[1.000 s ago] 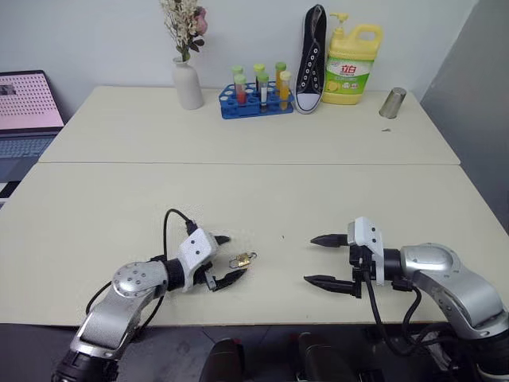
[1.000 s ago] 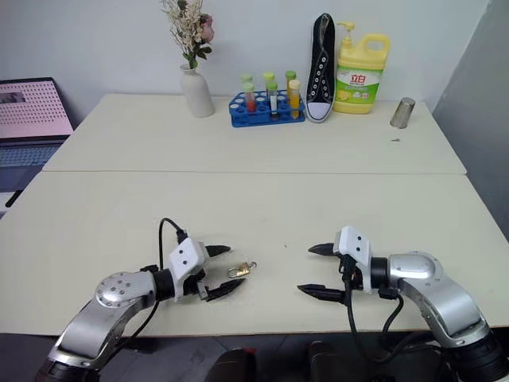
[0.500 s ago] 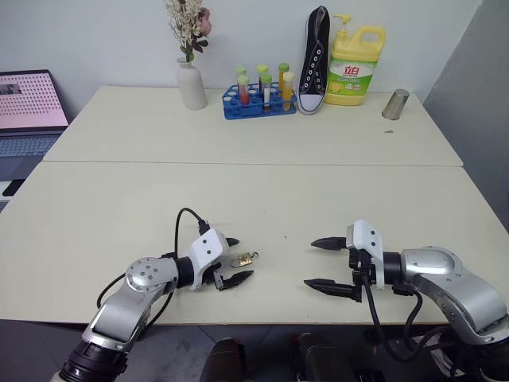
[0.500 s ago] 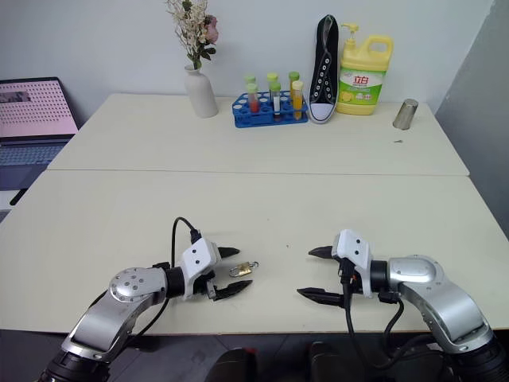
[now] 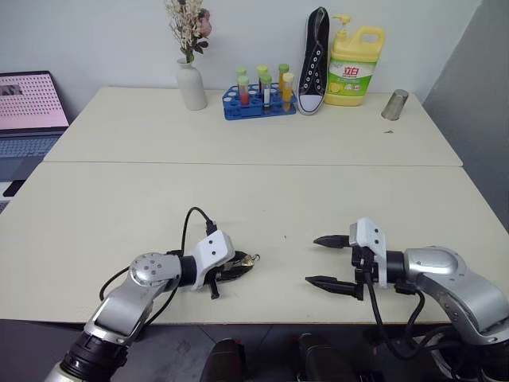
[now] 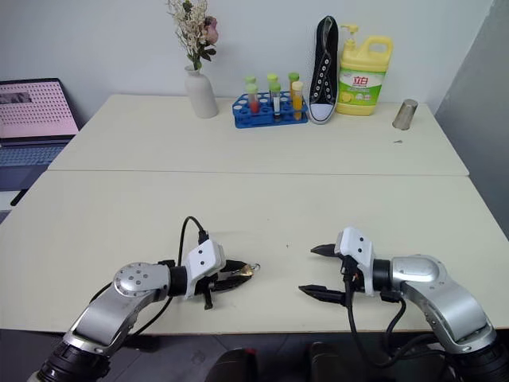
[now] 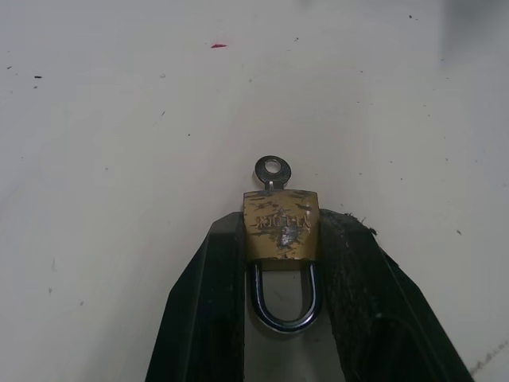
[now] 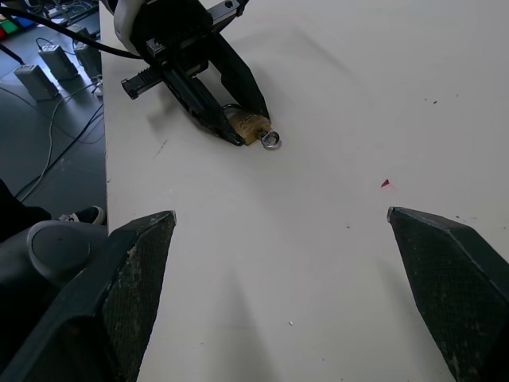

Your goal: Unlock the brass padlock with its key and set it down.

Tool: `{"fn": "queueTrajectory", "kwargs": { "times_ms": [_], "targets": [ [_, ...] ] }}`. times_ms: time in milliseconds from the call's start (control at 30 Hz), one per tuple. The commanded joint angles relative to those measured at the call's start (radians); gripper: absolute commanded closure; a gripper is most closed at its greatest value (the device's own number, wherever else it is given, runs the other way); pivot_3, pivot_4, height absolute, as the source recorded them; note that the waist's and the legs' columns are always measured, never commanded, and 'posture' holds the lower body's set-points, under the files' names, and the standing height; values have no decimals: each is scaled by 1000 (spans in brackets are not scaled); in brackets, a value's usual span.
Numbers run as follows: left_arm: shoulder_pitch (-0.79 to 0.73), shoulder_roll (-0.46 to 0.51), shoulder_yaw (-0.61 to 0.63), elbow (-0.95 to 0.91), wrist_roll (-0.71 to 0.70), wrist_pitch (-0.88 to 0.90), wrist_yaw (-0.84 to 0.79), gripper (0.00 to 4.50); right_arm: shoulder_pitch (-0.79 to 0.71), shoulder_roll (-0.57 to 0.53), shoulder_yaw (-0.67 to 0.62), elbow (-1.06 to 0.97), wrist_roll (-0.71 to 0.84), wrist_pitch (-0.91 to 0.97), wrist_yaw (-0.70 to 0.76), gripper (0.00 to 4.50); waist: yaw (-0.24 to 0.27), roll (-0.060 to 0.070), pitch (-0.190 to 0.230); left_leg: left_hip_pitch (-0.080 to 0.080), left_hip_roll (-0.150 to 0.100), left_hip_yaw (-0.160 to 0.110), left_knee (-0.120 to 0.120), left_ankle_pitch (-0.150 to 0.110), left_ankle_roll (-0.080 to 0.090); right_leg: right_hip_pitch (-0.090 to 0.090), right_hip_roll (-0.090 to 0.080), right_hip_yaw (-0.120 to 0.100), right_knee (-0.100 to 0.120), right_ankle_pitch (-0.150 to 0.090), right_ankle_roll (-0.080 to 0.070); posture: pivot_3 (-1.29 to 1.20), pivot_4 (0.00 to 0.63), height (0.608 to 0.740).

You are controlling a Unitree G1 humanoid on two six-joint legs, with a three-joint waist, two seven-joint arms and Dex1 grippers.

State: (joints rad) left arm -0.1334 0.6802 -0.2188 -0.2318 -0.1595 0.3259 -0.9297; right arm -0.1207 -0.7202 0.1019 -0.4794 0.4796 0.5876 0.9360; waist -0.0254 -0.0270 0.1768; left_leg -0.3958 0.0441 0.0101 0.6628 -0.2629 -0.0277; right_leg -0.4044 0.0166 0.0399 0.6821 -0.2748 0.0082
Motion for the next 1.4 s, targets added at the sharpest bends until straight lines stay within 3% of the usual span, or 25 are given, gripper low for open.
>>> {"fn": "queueTrajectory", "kwargs": {
  "times_ms": [33,133,200,333,500,800,1233,1333,1400],
  "targets": [
    [-76,-13,-21,7,34,-185,-40,3530,10,10,-61,-37,31,-11,-27,0,3,-1,0,0,0,0,0,0,0,0,0,0,0,0,0,0,150,740],
    [-186,-32,-34,55,88,-410,-55,3530,22,11,-89,-12,6,-45,-50,0,9,-1,1,-2,0,0,1,0,0,-1,0,0,0,0,0,0,150,740],
    [-280,-35,-63,146,182,-659,-40,3530,21,30,-109,8,-9,-66,-84,0,15,-1,1,-2,-1,0,1,0,0,-1,0,0,-1,0,0,0,150,740],
    [-409,-61,-80,326,301,-993,38,3530,27,73,-129,10,4,-82,-123,0,15,0,0,-2,-1,2,0,0,0,-1,0,2,-1,1,0,0,150,740],
    [-502,-82,-95,479,424,-1255,142,3530,24,81,-138,-3,68,-5,-123,0,18,0,0,-3,-1,2,0,0,0,-1,1,1,-1,3,-4,0,150,740],
    [-510,-99,-88,515,515,-1382,278,3530,-70,140,-146,-11,271,165,-167,0,18,0,0,-3,-1,1,1,0,0,-1,1,0,-1,3,-3,0,150,740],
    [-492,-75,-105,510,553,-1398,326,3530,-181,175,-119,62,310,209,-151,0,18,0,0,-3,-1,1,1,0,0,-1,1,0,-1,4,-3,0,150,740],
    [-488,-75,-104,506,550,-1392,329,3530,-186,175,-109,73,303,208,-142,652,18,0,0,-3,-1,1,1,0,0,-1,1,0,-1,4,-3,0,150,740],
    [-488,-74,-102,502,554,-1390,331,3530,-189,174,-98,77,298,209,-134,1394,18,0,0,-3,-1,1,1,0,0,-1,1,0,-1,4,-3,0,150,740]
  ]
}}
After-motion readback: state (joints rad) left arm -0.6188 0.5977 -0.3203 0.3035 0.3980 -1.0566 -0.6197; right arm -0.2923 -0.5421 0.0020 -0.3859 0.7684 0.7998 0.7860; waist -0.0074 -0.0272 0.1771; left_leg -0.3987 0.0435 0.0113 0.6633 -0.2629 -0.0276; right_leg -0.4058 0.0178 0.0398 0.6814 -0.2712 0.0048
